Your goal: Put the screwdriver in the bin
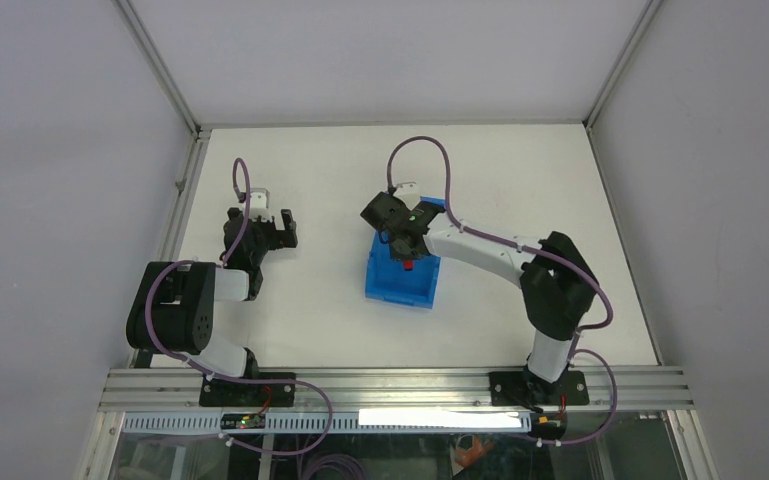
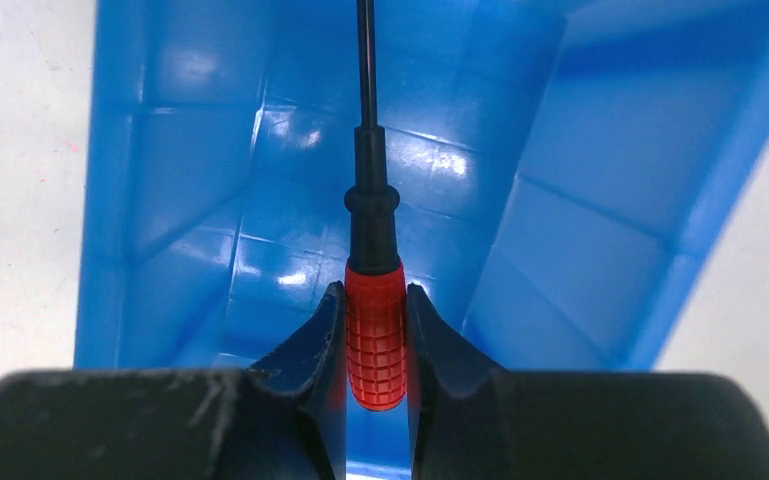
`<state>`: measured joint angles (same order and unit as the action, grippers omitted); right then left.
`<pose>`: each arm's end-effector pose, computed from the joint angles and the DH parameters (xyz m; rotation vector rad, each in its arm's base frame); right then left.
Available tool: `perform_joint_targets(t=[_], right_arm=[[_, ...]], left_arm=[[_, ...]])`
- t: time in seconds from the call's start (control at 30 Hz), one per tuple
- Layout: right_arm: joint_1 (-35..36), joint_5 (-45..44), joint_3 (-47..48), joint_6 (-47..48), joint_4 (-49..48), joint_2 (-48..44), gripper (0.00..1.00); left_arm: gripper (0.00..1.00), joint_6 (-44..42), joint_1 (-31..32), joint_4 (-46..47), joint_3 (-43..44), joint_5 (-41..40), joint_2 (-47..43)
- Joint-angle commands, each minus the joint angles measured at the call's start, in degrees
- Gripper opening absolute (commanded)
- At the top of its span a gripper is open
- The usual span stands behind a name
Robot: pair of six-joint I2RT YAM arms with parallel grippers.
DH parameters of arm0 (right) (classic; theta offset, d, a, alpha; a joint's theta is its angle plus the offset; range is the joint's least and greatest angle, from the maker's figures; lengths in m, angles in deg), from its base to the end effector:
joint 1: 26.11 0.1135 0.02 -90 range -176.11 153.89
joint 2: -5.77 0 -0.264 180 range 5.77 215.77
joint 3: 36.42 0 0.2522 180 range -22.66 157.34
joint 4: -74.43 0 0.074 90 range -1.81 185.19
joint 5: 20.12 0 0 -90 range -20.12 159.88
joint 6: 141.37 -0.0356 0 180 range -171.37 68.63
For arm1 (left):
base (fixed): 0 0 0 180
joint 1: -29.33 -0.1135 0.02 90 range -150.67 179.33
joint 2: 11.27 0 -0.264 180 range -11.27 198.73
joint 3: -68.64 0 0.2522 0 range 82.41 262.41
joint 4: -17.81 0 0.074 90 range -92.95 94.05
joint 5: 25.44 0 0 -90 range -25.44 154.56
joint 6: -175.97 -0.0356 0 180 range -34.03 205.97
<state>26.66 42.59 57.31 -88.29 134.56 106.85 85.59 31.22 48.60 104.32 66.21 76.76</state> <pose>0.2316 0.2778 0.2427 -0.2280 2.5255 -0.0803 0.2667 -0.0098 0.1374 0.0576 1.9463 -0.0455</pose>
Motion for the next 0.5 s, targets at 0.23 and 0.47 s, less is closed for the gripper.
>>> perform_joint_targets(t=[0.23,0.47], right_arm=[[0.2,0.7,2.0,-4.8,-3.4,6.2,0.36],[0.2,-2.7,4.2,-2.9,-2.0,1.4,0.43]], left_arm=[[0.99,1.1,0.3,1.6,0.0,0.4,-1.6],[0.99,1.1,0.3,1.6,0.0,0.4,-1.7]])
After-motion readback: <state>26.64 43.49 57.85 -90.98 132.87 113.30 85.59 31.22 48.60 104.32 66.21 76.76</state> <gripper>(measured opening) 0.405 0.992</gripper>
